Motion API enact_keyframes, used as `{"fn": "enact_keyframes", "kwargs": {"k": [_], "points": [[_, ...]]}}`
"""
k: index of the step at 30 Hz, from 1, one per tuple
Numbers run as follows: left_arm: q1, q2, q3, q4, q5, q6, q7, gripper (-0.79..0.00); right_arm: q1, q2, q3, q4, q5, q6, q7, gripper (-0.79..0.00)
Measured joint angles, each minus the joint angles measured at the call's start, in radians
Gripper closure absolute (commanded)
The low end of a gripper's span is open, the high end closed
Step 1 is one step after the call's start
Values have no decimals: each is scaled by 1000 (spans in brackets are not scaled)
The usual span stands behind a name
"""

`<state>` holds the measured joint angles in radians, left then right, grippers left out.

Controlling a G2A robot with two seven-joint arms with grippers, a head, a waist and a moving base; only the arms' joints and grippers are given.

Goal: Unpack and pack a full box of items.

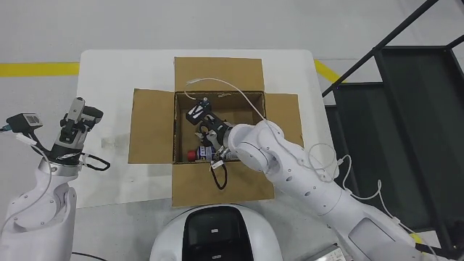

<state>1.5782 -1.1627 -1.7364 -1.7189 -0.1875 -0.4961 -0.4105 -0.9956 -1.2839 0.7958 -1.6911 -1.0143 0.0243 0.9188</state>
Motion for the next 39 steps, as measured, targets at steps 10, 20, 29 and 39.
{"fn": "enact_keyframes", "kwargs": {"k": [10,20,29,39], "points": [[0,0,0,0,0,0,0,-785,-9,1,3,1,2,-6,-12,0],[0,0,0,0,0,0,0,-785,-125,48,219,-219,64,-45,117,0],[0,0,0,0,0,0,0,-785,-325,103,573,-413,188,-90,229,0],[0,0,0,0,0,0,0,-785,-510,129,873,-411,264,-75,191,0]]}}
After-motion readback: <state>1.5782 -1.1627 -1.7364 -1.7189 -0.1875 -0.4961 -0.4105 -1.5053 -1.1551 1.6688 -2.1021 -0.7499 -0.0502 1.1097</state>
